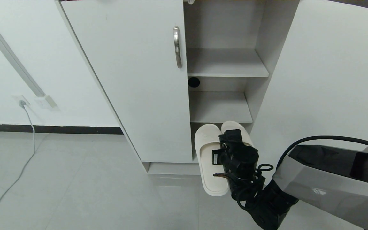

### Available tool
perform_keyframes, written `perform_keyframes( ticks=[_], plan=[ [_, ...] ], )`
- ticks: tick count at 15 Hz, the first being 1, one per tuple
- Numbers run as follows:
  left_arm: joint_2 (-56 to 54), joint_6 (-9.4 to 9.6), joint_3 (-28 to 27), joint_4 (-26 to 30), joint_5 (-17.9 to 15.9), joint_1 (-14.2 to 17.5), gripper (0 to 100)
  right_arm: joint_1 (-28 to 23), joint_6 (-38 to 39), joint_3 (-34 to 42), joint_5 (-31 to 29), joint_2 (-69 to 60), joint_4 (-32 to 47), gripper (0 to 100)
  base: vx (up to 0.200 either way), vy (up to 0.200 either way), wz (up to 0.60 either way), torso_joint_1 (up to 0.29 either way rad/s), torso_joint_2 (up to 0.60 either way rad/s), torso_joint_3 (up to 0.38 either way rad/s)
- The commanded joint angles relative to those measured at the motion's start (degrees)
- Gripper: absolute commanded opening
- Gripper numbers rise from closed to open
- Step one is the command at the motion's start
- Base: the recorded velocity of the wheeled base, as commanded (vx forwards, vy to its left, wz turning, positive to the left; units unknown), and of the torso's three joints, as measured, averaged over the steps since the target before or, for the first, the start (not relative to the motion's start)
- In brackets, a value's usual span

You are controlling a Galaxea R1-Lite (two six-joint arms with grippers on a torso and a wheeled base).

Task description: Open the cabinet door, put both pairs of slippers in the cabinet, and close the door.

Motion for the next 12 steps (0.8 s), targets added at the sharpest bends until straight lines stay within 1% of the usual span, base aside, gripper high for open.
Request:
perform_keyframes(
  ticks=[1,7,9,11,12],
  plan=[
    [0.09,-0.18,0.02,0.02,0.0,0.03,0,0.05,-0.04,0.01,-0.01,-0.17,0.03,0,0.2,0.0,0.0,0.017,-0.01,-0.002],
    [0.09,-0.18,-0.06,0.02,0.0,0.03,0,0.05,-0.04,0.01,-0.1,0.53,0.21,0,0.2,0.0,0.0,0.003,0.0,-0.001],
    [0.09,-0.09,0.02,0.02,0.0,0.03,0,-0.39,0.14,-0.08,-0.01,1.5,0.39,0,0.0,0.0,0.0,0.0,0.0,0.0],
    [0.09,-0.09,0.02,0.02,0.0,0.03,0,-1.18,0.14,-2.89,-0.1,2.64,0.65,0,0.0,0.0,0.0,0.0,0.0,0.0],
    [0.09,-0.09,0.02,0.02,0.0,0.03,0,-1.7,0.14,-4.74,-0.1,2.82,1.97,0,0.0,0.0,0.0,0.0,0.0,0.0]
  ],
)
